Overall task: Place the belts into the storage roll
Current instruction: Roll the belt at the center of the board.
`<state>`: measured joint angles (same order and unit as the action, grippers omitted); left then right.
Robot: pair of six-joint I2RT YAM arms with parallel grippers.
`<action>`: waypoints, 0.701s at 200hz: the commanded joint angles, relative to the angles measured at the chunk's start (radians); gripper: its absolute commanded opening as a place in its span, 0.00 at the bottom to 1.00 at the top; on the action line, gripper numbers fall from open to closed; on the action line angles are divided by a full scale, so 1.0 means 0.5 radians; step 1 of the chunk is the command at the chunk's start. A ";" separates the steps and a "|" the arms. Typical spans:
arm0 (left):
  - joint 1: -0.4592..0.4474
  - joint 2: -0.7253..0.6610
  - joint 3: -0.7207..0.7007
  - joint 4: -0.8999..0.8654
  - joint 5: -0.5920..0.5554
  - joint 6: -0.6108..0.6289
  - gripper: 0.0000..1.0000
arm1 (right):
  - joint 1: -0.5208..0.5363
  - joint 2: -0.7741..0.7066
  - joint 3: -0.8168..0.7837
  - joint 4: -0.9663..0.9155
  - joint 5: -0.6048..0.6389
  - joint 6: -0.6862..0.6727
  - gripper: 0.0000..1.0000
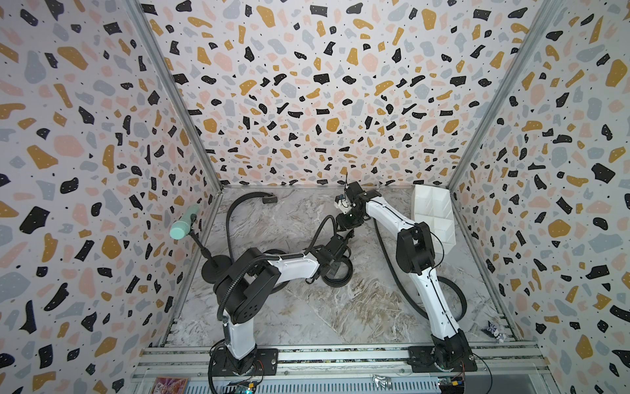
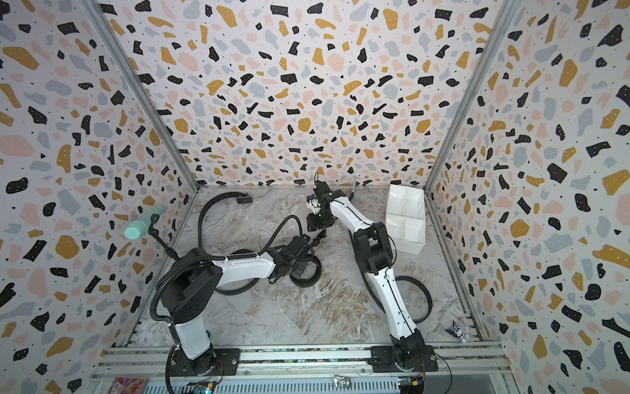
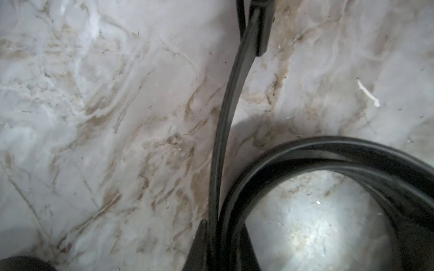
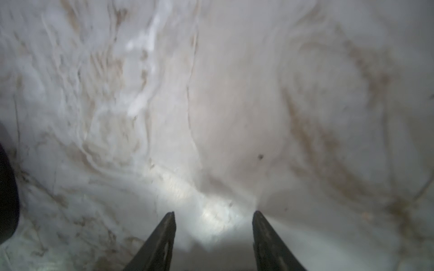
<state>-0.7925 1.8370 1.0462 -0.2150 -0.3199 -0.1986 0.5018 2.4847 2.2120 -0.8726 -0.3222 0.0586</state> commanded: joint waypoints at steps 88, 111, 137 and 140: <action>0.003 0.030 -0.080 0.063 -0.281 0.412 0.00 | -0.010 -1.019 -1.858 0.941 -0.807 0.459 0.54; 0.002 0.078 -0.026 0.056 -0.255 0.470 0.00 | -0.019 -1.083 -1.931 1.009 -0.788 0.539 0.54; 0.003 0.151 0.054 0.055 -0.228 0.519 0.00 | -0.010 -1.198 -2.040 1.082 -0.765 0.635 0.54; 0.005 0.161 0.067 0.051 -0.227 0.521 0.00 | -0.008 -1.211 -2.056 1.087 -0.760 0.648 0.54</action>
<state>-0.7986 1.8507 1.0439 -0.1799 -0.4103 0.0013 0.4694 1.9579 1.2297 -0.3481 -0.6250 0.3134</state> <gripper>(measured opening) 0.117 0.541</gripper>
